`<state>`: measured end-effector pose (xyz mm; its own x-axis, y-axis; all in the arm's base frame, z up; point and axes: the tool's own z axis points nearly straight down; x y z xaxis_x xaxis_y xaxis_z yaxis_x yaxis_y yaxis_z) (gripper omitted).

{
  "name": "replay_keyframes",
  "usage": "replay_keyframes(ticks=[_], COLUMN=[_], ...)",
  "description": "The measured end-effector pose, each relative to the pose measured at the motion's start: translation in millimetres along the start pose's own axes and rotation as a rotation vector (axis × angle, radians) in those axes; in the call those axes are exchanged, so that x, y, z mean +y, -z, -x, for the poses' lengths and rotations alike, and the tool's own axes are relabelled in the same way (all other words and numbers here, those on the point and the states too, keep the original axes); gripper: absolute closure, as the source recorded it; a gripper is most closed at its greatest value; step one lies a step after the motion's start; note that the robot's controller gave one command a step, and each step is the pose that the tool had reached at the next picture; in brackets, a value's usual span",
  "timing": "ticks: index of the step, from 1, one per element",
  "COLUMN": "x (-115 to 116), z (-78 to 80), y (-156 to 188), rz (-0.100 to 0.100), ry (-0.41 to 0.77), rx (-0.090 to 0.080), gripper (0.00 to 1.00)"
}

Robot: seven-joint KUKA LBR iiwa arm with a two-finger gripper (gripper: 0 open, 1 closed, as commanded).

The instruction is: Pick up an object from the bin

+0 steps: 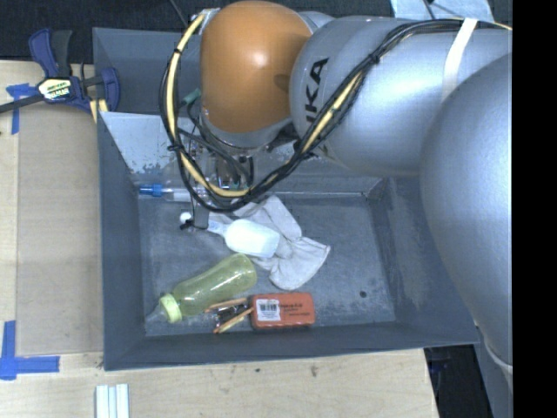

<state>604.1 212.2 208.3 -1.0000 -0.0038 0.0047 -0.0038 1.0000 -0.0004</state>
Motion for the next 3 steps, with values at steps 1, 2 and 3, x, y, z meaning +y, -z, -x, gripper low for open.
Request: replay_keyframes(ticks=[1,2,3], x=[-1,-36,-75], z=[1.3,3.5,-3.8], y=[5,-45,-76], rz=[0.002,0.004,0.0], ry=[-0.003,0.006,0.12], rx=[-0.007,-0.014,-0.004], gripper=[0.0,0.0,0.0])
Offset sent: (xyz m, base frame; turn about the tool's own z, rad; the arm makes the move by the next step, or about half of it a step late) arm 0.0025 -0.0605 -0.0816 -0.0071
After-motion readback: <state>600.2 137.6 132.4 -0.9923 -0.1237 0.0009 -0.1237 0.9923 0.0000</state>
